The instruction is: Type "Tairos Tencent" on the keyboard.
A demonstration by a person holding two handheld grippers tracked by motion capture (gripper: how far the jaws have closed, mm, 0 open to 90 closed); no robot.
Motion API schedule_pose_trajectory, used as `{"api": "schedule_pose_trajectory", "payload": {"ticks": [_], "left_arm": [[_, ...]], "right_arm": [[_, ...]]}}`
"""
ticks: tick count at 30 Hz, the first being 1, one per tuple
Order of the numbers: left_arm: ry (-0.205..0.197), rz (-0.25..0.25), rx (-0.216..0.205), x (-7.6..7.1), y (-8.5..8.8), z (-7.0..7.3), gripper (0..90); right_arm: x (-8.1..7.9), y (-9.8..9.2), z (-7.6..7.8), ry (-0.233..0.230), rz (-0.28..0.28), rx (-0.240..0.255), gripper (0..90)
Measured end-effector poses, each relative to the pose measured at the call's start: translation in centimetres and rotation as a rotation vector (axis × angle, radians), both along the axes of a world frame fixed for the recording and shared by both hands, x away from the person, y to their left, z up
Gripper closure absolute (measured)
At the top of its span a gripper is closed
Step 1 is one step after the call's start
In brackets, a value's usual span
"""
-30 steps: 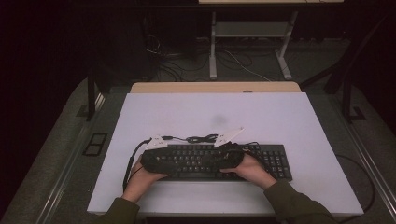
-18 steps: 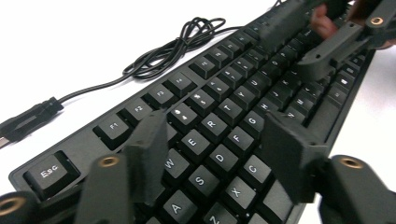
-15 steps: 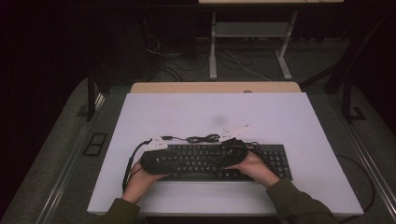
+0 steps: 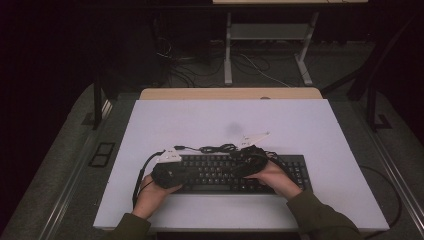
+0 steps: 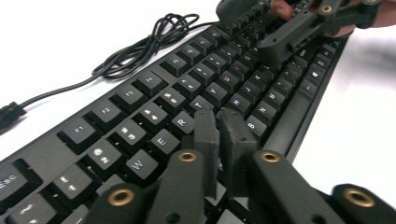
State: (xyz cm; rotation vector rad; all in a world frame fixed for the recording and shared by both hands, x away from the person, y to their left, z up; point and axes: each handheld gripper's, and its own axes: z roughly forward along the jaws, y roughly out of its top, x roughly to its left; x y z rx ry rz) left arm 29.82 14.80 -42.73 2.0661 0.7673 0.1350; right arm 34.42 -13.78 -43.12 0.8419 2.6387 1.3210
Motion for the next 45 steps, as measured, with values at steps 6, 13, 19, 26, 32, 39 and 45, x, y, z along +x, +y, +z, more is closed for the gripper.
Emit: {"api": "schedule_pose_trajectory", "payload": {"ticks": [6,13,19,26,32,39,45], "left_arm": [[0.020,-0.027,0.003,-0.1,-0.3,-0.2,89.0],[0.039,-0.050,0.028,-0.2,-0.7,-0.6,89.0],[0.045,-0.065,0.050,-0.1,-0.9,-0.8,88.9],[0.050,-0.071,0.053,-0.1,-1.0,-0.9,88.9],[0.054,-0.073,0.062,-0.1,-1.1,-1.1,89.0],[0.055,-0.068,0.055,-0.2,-1.0,-1.0,89.0],[0.046,-0.061,0.052,-0.2,-0.9,-0.7,89.0]], "right_arm": [[0.2,-0.3,0.0,0.002,-0.016,0.000,29.1],[0.2,-0.5,0.0,0.002,-0.029,0.001,28.5],[0.3,-0.5,0.0,0.001,-0.033,0.002,28.3],[0.3,-0.5,0.0,-0.001,-0.036,0.001,28.3],[0.2,-0.5,0.0,-0.004,-0.035,0.000,28.2],[0.2,-0.6,0.1,-0.006,-0.037,0.003,28.2],[0.2,-0.6,0.1,-0.008,-0.037,0.003,28.3]]}}
